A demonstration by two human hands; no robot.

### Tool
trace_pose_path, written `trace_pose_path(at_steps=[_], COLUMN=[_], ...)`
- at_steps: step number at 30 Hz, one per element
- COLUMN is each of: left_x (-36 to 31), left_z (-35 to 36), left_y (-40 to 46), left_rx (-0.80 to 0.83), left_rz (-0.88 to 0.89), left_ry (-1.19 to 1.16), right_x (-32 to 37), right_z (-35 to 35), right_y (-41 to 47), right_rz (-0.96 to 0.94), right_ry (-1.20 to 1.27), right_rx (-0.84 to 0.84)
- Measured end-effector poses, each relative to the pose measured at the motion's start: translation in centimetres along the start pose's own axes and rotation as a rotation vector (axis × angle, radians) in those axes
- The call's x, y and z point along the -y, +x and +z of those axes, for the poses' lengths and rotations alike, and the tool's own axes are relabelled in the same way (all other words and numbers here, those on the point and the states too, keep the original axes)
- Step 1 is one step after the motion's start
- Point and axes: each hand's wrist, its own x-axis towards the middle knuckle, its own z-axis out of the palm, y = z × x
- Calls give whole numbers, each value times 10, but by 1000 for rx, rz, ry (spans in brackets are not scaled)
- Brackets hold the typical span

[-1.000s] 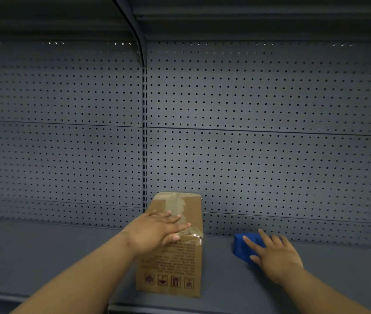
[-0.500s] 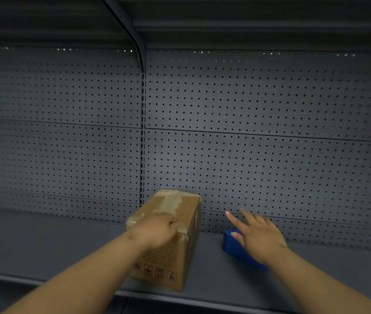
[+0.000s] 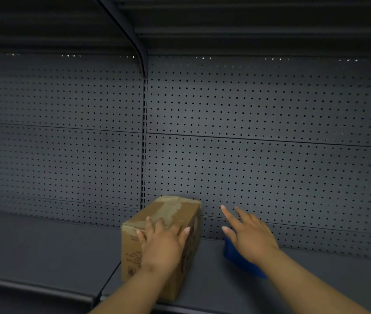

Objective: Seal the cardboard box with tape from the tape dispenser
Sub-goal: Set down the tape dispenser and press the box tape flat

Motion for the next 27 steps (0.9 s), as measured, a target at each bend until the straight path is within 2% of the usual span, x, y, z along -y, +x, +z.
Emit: trace_pose_path(at_steps=[6,9,12,20,24,27], left_x=[71,106,127,170,182,176], left_z=[-21,-30,-33,-46,-51,-41], left_y=[7,18,32,81,103,102], left_rx=[44,105,143,246,329,343], left_rz=[205,303,410,536,436,293], left_ry=[-23,-216,-304,-200,-170,-439], right_x=[14,27,45,71,88,102], right_z=[3,9,19,37,47,54], right_y=[31,44,54,67,65,66], right_rz=[50,83,67,47,69,127], right_ry=[165,262,344,392,466,538], right_rx=[-8,4,-10,-78,-133,-232])
